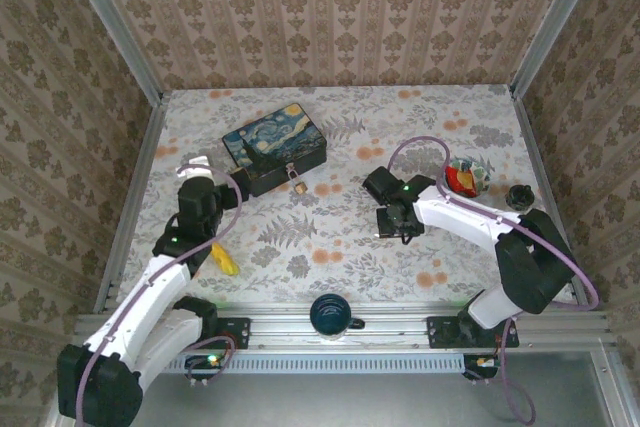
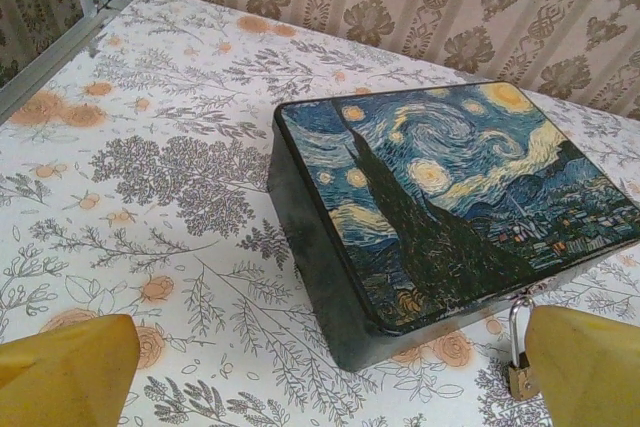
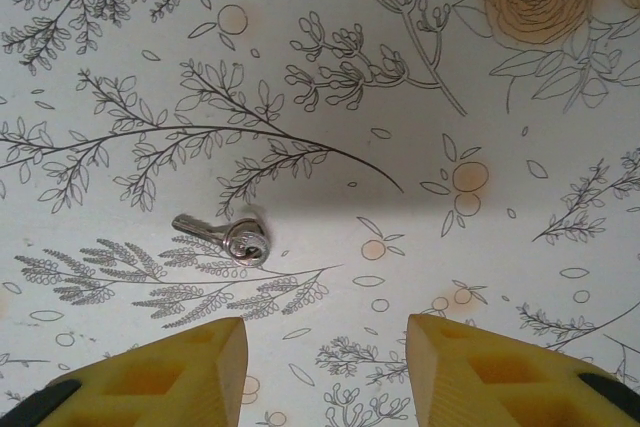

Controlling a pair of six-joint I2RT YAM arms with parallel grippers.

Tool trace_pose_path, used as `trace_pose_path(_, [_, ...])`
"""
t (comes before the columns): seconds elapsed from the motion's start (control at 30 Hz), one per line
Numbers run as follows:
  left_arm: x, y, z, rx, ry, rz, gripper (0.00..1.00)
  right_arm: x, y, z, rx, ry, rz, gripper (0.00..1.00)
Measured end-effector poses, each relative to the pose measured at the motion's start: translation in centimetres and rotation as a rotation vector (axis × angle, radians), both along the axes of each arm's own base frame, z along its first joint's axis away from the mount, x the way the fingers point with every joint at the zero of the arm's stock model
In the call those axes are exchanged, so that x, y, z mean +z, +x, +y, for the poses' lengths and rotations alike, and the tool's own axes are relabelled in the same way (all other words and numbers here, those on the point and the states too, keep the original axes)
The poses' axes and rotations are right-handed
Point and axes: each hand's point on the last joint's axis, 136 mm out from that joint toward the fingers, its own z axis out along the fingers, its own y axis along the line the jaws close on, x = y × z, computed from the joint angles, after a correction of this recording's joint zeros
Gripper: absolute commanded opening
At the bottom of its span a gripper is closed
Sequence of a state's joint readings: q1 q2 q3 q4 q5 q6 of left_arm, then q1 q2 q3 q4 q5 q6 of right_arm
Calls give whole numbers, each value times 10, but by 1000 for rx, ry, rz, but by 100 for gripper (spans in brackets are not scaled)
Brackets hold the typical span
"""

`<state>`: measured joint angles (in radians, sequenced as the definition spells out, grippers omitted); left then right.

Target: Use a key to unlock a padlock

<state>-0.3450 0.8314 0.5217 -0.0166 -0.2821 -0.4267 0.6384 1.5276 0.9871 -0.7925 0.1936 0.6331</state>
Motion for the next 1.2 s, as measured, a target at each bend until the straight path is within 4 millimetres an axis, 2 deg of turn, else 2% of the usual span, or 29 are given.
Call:
trace_pose_path(0.13, [-10, 5, 2, 14, 6, 41, 100, -2, -1, 4, 8, 0, 9, 44])
trace_pose_path(0.6, [-10, 10, 4, 16, -32, 52, 100, -13, -4, 8, 7, -13, 41, 38])
trace_pose_path(1.03, [-15, 10, 6, 19, -67, 64, 100, -23, 17, 26, 9, -2, 38, 33])
trace_pose_path(1.2, [-15, 10, 9, 28, -79, 66, 100, -29, 17, 26, 8, -10, 49, 31])
